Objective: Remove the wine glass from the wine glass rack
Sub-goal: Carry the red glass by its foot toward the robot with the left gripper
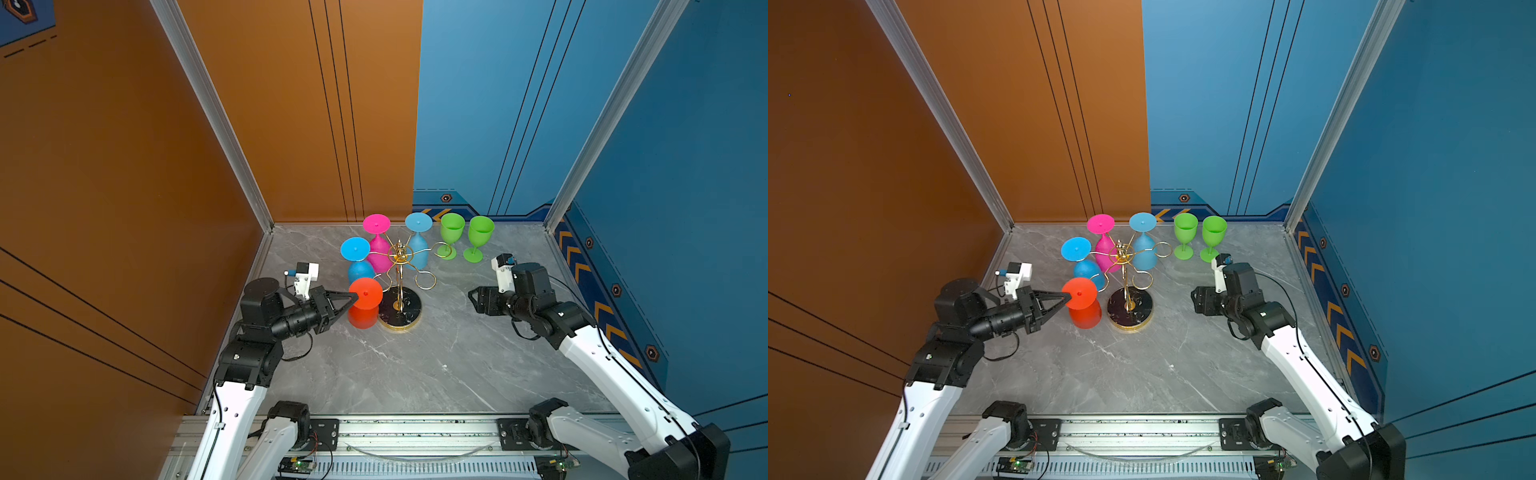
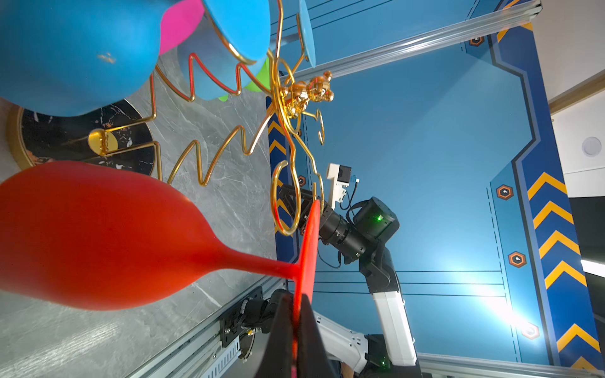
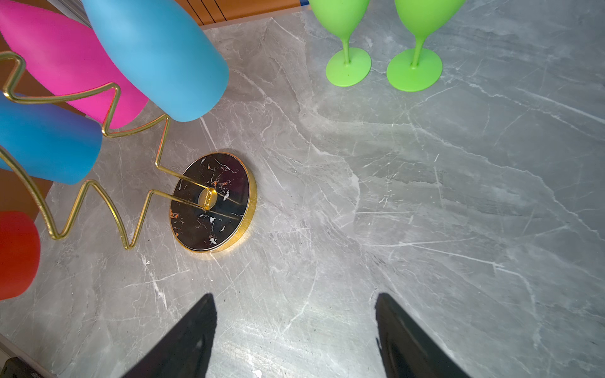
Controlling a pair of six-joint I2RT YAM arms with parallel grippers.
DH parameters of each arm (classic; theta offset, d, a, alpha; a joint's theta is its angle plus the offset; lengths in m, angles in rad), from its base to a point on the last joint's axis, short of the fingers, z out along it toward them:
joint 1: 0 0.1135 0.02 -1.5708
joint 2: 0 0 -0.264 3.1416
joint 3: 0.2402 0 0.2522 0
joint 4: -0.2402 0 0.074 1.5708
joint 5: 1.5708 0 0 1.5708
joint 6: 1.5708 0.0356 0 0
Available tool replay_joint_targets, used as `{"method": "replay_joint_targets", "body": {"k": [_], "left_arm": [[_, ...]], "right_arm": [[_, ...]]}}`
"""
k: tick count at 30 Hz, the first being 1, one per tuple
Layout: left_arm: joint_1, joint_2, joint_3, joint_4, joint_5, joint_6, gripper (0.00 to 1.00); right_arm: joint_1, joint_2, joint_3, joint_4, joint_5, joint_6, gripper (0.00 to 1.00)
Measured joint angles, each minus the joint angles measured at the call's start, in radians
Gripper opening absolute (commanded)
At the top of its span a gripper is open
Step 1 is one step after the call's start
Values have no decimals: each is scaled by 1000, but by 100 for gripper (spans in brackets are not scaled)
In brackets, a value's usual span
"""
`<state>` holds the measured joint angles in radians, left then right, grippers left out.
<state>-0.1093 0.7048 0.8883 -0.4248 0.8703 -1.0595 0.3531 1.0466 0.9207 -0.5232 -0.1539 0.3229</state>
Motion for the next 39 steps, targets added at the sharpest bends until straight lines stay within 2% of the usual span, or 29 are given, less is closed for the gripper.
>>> {"method": "replay_joint_targets", "body": {"k": [6, 9, 12, 16, 24, 29, 39], "left_arm": [[-8, -31, -18, -13, 85, 45, 0], [-42, -37, -21, -13, 107, 63, 0], [-95, -36, -34, -13, 111, 85, 0], [-212, -22, -39, -13, 83, 130, 0], [-507, 15, -36, -17, -96, 253, 0], [-671, 49, -14, -51, -277, 380, 0], [-917, 88, 20, -111, -547, 676, 0]], "right_arm": [[0, -1, 0, -1, 0, 0, 78], [0, 0, 1, -7, 0, 0, 77], [0, 2, 7, -27, 0, 0, 77], [2, 13, 24, -61, 1, 0, 77], [2, 35, 50, -117, 0, 0, 77], [2, 50, 68, -142, -18, 0, 78], [-18, 51, 74, -150, -103, 0, 78]]}}
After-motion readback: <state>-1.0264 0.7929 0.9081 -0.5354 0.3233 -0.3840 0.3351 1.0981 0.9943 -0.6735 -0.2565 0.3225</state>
